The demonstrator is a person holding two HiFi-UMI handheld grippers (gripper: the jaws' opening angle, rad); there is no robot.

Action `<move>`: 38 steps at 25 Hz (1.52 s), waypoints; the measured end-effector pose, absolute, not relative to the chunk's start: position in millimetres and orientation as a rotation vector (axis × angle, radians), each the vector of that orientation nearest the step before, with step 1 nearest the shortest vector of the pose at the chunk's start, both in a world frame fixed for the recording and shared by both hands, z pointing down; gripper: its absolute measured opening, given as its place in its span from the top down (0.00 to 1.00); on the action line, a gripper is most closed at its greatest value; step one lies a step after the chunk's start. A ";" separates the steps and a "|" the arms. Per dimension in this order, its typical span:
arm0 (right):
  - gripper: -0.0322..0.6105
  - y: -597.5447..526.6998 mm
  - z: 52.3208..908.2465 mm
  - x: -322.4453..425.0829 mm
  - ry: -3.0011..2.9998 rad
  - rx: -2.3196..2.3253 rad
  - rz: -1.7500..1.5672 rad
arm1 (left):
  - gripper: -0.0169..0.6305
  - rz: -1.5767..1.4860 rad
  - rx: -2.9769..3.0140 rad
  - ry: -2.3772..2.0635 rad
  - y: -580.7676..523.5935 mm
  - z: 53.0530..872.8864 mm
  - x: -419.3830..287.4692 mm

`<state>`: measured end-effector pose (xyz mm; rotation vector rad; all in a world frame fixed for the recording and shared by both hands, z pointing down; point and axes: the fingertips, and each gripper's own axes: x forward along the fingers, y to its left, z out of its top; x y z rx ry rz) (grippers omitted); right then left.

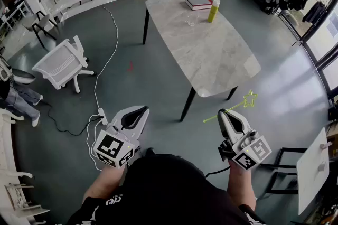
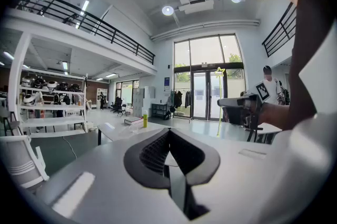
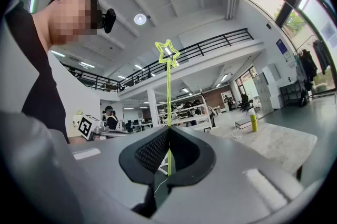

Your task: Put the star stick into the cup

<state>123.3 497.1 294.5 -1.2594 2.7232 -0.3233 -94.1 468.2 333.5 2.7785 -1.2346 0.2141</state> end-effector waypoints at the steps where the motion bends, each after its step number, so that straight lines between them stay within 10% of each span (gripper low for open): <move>1: 0.93 495.2 295.6 123.8 2.723 -1.258 -0.323 | 0.97 0.216 2.778 -1.233 466.2 334.9 -93.3; 38: 0.92 398.5 325.5 19.6 2.691 -1.236 -0.454 | 0.97 0.254 2.706 -1.220 381.2 372.4 -204.2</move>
